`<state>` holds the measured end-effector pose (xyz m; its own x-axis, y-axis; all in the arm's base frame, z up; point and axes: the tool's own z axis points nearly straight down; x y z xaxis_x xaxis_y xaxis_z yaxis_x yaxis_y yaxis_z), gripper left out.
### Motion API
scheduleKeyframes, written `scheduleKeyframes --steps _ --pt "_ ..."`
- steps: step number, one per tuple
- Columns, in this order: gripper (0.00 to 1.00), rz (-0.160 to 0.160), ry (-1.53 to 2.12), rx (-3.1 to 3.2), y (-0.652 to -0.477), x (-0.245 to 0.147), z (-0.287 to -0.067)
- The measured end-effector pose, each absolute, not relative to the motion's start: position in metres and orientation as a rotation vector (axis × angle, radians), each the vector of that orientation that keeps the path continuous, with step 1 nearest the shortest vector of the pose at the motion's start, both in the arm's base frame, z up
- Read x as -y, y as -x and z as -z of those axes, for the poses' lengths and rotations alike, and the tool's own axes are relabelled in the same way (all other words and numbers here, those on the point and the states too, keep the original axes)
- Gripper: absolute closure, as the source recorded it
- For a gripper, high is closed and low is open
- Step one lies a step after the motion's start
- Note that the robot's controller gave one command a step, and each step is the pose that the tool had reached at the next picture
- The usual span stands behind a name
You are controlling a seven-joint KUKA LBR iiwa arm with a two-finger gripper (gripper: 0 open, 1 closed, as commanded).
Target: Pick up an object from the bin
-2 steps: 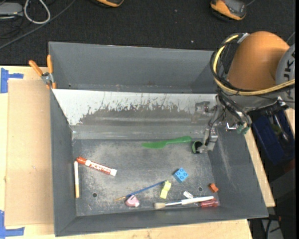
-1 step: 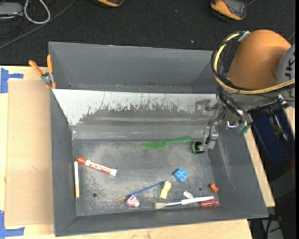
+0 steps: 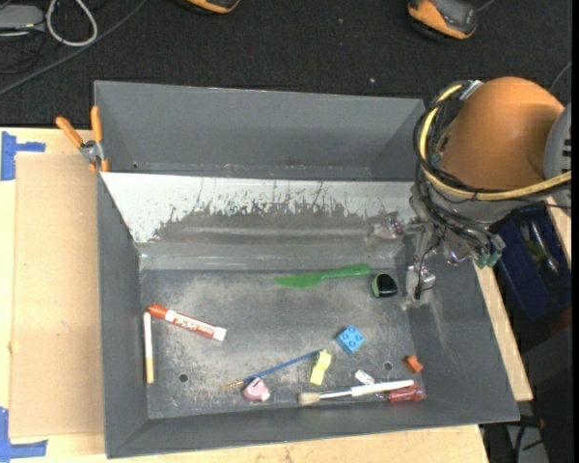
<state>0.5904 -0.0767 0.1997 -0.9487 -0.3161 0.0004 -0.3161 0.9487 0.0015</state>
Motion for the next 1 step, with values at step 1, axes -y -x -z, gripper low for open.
scheduleKeyframes --steps 1 --pt "0.0 0.001 -1.113 2.94 -0.6018 0.0599 -0.1809"
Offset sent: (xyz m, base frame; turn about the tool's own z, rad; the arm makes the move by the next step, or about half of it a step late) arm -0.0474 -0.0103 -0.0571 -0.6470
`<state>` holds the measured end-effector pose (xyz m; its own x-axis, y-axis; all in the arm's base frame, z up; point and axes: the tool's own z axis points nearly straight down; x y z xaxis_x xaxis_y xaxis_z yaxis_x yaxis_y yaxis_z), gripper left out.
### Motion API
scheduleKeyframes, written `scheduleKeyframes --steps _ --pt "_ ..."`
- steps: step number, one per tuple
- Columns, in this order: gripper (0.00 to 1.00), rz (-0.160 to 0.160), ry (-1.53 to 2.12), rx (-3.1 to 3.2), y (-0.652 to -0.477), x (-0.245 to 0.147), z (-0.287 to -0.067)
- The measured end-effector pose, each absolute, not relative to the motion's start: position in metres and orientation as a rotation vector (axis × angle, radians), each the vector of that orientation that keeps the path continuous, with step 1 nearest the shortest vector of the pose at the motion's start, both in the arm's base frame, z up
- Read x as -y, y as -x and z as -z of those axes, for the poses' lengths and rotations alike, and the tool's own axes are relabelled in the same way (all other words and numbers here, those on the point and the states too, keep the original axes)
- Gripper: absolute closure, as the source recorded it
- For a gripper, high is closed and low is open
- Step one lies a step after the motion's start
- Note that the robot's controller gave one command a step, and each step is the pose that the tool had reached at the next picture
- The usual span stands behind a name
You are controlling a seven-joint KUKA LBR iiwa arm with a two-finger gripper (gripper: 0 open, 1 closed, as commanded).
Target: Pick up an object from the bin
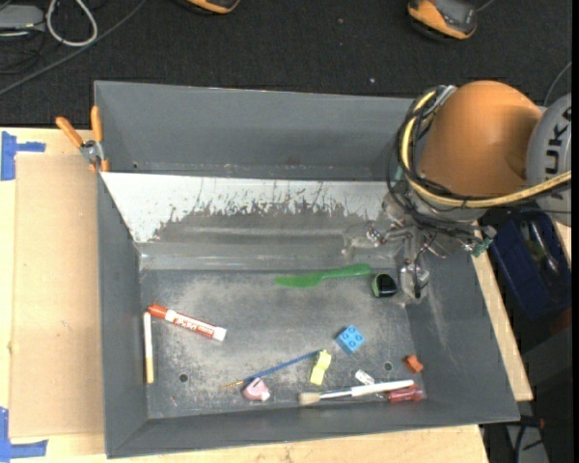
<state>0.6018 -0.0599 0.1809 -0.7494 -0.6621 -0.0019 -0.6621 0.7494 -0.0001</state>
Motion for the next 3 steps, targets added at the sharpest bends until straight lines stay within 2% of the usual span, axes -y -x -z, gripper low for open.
scheduleKeyframes --steps 1,2,3 --pt "0.0 -0.004 1.45 -2.788 -0.552 0.08 -0.148" --pt "0.0 -0.004 1.678 -2.655 -0.545 0.078 -0.144" --pt "0.0 -0.012 2.051 -2.382 -0.503 0.118 -0.125"
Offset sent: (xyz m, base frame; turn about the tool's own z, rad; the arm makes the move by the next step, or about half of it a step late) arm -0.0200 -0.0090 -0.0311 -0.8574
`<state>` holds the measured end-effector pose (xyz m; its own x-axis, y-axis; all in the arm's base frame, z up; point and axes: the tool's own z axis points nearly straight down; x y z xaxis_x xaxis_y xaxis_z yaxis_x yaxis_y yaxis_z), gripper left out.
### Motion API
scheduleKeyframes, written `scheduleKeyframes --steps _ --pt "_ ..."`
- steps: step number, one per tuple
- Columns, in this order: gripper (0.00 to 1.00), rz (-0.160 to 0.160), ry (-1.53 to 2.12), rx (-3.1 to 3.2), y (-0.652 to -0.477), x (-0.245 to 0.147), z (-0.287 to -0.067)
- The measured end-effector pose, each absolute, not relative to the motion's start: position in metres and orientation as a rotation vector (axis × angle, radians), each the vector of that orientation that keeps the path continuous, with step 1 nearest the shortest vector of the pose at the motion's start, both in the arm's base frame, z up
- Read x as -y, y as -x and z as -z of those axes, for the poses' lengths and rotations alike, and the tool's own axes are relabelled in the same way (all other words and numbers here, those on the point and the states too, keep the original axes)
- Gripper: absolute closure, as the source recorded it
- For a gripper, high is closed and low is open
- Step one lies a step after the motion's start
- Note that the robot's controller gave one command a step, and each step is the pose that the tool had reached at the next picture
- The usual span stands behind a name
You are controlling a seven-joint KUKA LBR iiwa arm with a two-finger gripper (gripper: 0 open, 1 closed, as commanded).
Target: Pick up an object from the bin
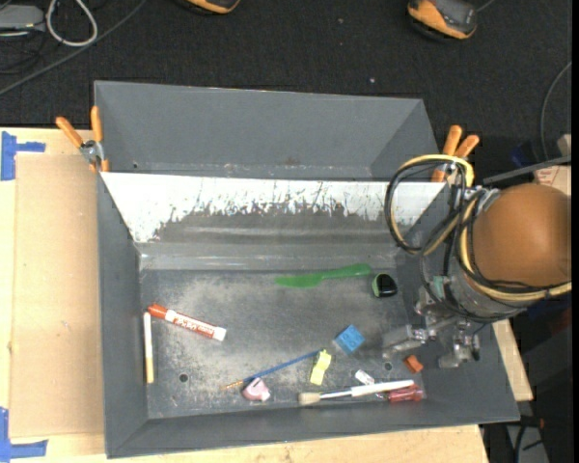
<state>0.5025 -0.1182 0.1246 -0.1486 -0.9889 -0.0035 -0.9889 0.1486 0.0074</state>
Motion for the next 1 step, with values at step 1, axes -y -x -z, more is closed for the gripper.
scheduleKeyframes --steps 1 --pt "0.0 0.014 -2.038 2.379 -0.4889 0.1302 -0.1176"
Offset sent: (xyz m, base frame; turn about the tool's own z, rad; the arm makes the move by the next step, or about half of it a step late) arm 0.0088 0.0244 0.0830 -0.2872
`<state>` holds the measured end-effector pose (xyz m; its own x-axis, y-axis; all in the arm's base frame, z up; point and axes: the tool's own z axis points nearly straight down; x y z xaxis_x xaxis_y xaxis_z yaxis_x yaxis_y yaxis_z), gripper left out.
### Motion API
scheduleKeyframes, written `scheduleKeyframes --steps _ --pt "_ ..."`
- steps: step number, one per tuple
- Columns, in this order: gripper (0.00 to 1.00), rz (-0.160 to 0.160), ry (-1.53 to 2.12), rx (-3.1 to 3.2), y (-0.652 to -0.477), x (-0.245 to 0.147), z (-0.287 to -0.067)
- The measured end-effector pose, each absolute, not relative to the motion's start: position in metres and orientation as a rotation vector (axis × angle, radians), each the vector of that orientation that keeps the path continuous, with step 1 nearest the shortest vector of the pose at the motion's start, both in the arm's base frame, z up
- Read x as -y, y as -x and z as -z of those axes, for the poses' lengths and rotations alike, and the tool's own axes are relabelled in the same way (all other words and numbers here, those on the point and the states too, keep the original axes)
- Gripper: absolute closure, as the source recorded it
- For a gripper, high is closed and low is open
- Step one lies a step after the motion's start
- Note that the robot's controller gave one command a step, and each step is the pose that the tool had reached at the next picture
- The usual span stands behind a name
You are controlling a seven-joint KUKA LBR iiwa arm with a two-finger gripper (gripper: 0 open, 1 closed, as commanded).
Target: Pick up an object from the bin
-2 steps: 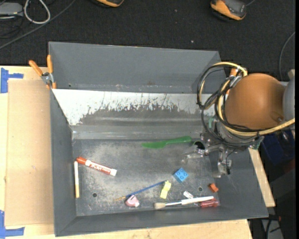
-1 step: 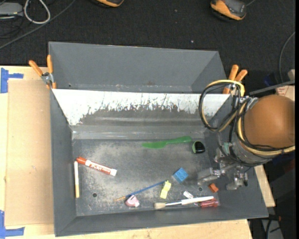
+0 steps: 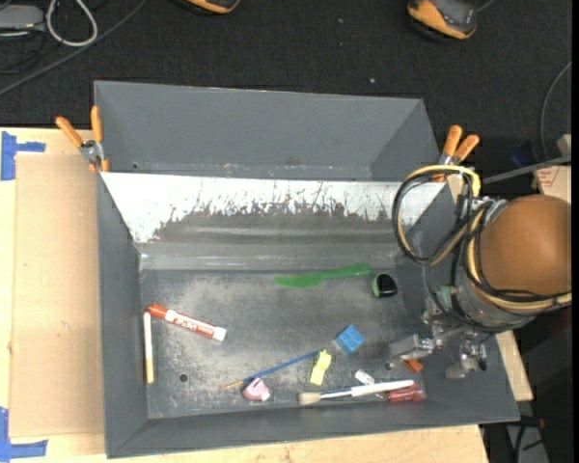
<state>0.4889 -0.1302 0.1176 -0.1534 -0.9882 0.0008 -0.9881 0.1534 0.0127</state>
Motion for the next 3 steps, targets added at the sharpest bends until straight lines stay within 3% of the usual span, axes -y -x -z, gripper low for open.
scheduleKeyframes --steps 1,2,3 --pt "0.0 0.031 -2.157 2.271 -0.497 0.113 -0.135" --pt "0.0 0.016 -2.273 2.167 -0.501 0.109 -0.196" --pt "0.0 0.004 -2.329 2.114 -0.497 0.116 -0.189"
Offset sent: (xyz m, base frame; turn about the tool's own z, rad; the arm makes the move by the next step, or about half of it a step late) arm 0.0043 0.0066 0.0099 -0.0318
